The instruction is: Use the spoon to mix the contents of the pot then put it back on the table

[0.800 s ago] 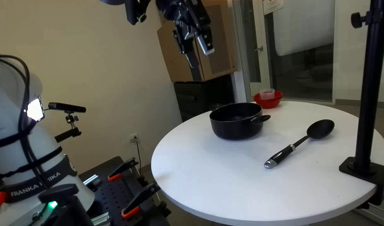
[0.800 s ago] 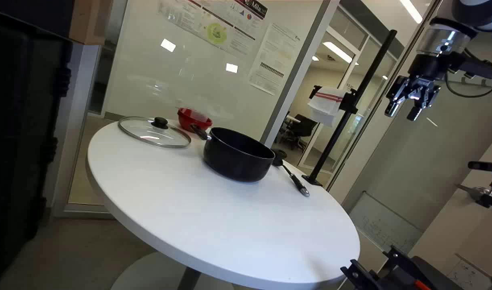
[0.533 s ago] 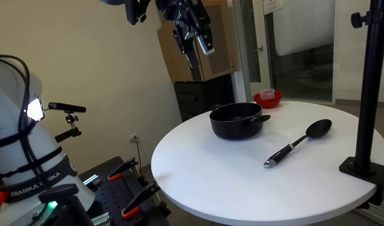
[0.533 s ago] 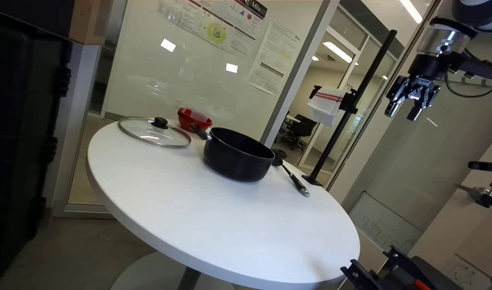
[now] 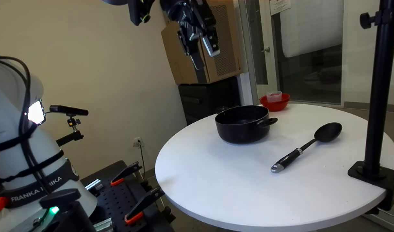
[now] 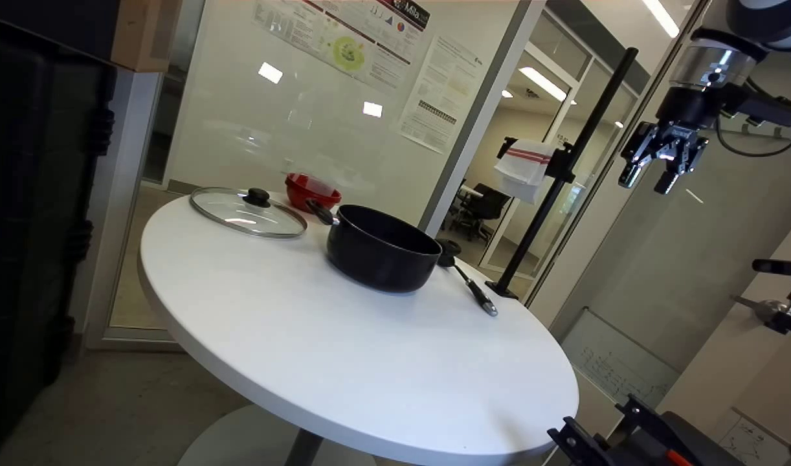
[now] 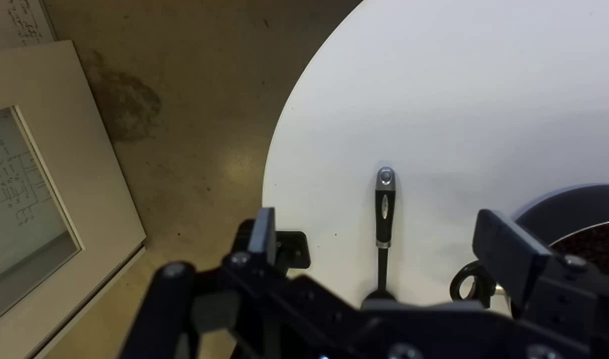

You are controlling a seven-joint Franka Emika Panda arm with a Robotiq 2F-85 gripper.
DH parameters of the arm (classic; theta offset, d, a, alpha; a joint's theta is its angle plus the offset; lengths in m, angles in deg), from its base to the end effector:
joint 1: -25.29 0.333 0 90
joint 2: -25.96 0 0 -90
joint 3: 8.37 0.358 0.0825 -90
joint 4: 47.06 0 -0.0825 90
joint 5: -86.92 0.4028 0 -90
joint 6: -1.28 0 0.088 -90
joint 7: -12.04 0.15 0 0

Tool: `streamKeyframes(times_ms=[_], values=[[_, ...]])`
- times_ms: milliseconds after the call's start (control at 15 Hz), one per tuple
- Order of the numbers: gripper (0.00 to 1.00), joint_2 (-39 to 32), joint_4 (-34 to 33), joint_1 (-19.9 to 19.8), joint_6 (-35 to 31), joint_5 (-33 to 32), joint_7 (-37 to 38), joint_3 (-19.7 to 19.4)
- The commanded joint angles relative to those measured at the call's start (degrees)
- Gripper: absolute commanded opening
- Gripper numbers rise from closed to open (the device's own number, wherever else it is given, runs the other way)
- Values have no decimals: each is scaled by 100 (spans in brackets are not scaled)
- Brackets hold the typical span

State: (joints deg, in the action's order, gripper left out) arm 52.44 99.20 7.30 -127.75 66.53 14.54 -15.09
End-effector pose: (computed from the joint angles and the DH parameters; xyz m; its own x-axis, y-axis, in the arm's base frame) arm 0.3711 -0.1941 0.4288 0.9596 -0.2404 0.1460 -0.2706 -0.9306 0.2465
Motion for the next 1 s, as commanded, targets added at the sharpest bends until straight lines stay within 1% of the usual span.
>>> streamKeyframes(times_ms=[0,67,133,200,333,400,467,600,667,733,933], values=[[100,3,-12,67,24,-31,23,-62],[100,-20,-46,203,83,178,-379,-206],[100,-69,-87,257,85,226,-638,-288],[100,-190,-127,311,-123,232,-1034,-452],[100,-464,-233,317,-441,226,-1350,-667],[100,-577,-261,314,-639,236,-1456,-762],[100,-836,-339,275,-991,228,-1461,-861],[100,-1274,-537,272,-1384,367,-1523,-1020],[100,-1484,-695,307,-1290,566,-1600,-1097],[100,-919,-287,182,-1183,267,-1376,-911],[100,-1391,-568,191,-1239,448,-1464,-994]])
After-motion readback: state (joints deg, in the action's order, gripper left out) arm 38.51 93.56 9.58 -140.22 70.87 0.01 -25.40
